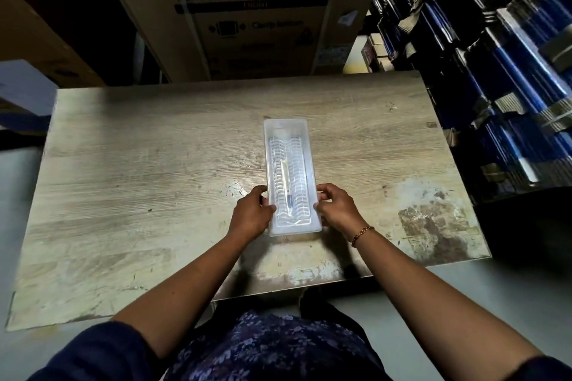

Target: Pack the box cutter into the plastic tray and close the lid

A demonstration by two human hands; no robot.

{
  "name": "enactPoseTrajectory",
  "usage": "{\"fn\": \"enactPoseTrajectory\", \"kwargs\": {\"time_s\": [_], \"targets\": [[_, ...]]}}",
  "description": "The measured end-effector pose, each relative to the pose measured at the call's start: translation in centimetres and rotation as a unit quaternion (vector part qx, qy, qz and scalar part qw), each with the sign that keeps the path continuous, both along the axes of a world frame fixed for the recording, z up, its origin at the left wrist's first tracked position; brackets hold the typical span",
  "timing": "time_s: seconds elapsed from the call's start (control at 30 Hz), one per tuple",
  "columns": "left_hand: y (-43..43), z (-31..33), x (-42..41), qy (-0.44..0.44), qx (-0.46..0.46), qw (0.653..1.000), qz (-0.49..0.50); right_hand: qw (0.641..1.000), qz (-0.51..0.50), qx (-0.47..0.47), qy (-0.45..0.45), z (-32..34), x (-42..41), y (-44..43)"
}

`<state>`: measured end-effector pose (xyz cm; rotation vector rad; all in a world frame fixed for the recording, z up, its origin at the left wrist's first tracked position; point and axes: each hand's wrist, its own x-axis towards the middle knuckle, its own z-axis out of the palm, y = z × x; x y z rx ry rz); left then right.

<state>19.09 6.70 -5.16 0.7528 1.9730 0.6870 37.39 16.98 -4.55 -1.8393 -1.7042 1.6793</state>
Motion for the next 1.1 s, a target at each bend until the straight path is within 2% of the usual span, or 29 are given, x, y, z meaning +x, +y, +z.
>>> {"fn": "enactPoseTrajectory", "kwargs": {"time_s": [0.2,0.33,0.4,0.47,0.57,0.63,0.73,1.0,1.1], "targets": [[-1.9,0.8,-0.4,-0.105,-0.049,0.993,-0.015,0.992,0.071,-0.101,-0.015,0.9,1.8,-0.1],[-2.5,-0.1,-0.1,-0.122,-0.047,0.991,-0.009,0.992,0.036,-0.125,0.002,-0.5,2.4,-0.8],[-1.9,0.2,-0.4,-0.057,-0.056,0.994,-0.080,0.991,0.096,-0.080,-0.039,-0.1,2.1,-0.2],[-0.9,0.4,-1.1,0.042,-0.058,0.981,-0.179,0.978,0.185,0.011,-0.099,0.7,1.5,1.1],[1.4,1.0,-2.7,0.193,-0.031,0.935,-0.295,0.913,0.342,0.160,-0.156,1.9,0.0,3.5],[2.8,1.3,-3.5,0.247,-0.049,0.901,-0.354,0.862,0.425,0.193,-0.197,2.4,-1.0,4.9],[3.4,1.3,-4.0,0.257,-0.082,0.884,-0.383,0.824,0.472,0.191,-0.250,2.5,-1.7,5.9],[3.5,2.1,-3.8,0.283,-0.096,0.868,-0.396,0.789,0.473,0.231,-0.318,3.1,-3.1,5.4],[3.6,3.0,-3.8,0.272,-0.096,0.872,-0.395,0.776,0.482,0.241,-0.328,4.1,-3.8,5.3]]}}
